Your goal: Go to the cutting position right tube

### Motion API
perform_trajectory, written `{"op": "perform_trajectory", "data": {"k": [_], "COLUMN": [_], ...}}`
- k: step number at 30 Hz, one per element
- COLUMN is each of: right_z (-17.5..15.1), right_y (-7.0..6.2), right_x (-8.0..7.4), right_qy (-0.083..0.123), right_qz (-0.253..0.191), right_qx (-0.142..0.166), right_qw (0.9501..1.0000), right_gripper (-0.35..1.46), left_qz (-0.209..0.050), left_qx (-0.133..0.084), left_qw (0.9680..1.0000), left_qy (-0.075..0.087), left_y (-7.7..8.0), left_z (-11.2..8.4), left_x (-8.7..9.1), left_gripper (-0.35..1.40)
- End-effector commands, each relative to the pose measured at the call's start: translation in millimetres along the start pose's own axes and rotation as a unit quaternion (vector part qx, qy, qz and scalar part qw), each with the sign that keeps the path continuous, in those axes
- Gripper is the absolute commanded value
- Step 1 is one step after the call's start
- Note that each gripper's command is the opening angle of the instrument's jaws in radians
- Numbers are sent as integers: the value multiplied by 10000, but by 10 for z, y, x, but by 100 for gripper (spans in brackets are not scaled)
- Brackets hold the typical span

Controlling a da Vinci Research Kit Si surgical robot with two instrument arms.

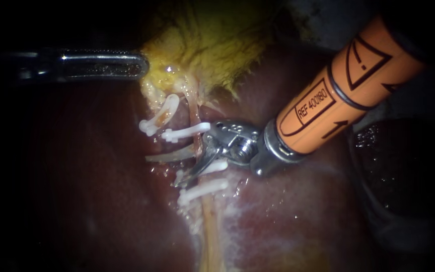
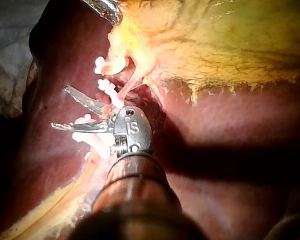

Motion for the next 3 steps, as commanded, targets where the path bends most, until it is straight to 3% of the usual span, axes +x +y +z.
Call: {"op": "perform_trajectory", "data": {"k": [1, 3], "right_z": [0, 0], "right_y": [1, 1], "right_x": [-1, -1], "right_qy": [-4, 13], "right_qz": [3, 2], "right_qx": [12, -45], "right_qw": [10000, 10000], "right_gripper": [84, 86], "left_qz": [-1, -1], "left_qx": [1, 1], "left_qw": [10000, 10000], "left_qy": [1, 1], "left_y": [0, 0], "left_z": [0, 0], "left_x": [0, 0], "left_gripper": [-35, -35]}}
